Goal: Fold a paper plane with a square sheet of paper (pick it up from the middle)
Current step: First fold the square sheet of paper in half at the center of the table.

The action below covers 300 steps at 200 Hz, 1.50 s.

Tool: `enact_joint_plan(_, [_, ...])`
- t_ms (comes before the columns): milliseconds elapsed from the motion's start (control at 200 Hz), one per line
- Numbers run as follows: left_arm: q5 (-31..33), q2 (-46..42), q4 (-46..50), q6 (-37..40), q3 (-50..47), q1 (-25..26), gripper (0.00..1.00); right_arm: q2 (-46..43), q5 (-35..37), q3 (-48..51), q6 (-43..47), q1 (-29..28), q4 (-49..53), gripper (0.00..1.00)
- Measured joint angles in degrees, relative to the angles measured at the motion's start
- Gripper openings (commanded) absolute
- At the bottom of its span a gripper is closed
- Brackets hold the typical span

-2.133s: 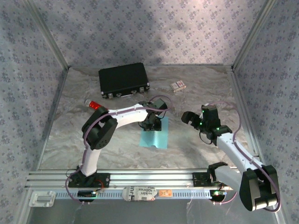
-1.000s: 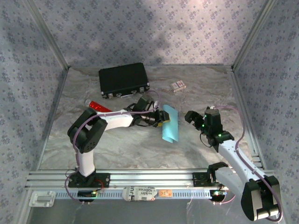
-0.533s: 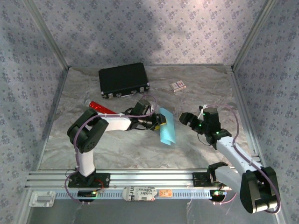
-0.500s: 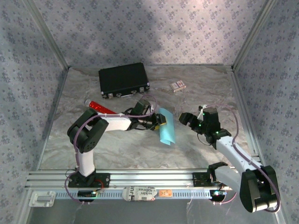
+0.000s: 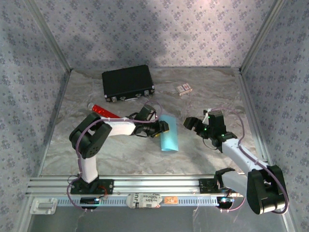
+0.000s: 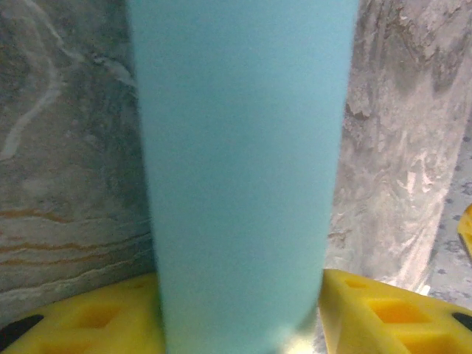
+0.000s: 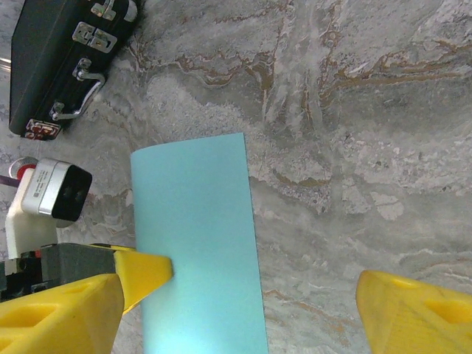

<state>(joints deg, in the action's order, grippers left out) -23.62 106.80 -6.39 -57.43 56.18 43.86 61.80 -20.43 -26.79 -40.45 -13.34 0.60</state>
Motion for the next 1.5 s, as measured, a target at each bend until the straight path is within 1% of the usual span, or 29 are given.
enact_joint_plan(255, [4.11, -1.49, 6.91, 4.09, 1.44, 0.02, 0.59, 2.19, -0.04, -1.11, 0.00, -0.87, -0.44, 0.84])
enact_joint_plan(490, [6.69, -1.97, 9.81, 5.81, 1.97, 0.09, 0.54, 4.68, -0.48, -2.21, 0.00, -1.66, -0.83, 0.84])
enact_joint_plan(715, [9.09, -2.95, 10.80, 5.79, 1.25, 0.04, 0.52, 7.96, -0.70, -3.19, 0.00, -2.86, -1.27, 0.84])
enact_joint_plan(1224, [9.92, -3.32, 10.73, 6.64, 0.26, -0.26, 0.48, 9.97, -1.03, -4.55, 0.02, -4.72, -1.60, 0.84])
enact_joint_plan(1499, [9.99, -3.30, 11.47, 7.08, 0.52, -0.26, 0.48, 10.01, -0.85, -4.57, 0.02, -4.98, -1.62, 0.85])
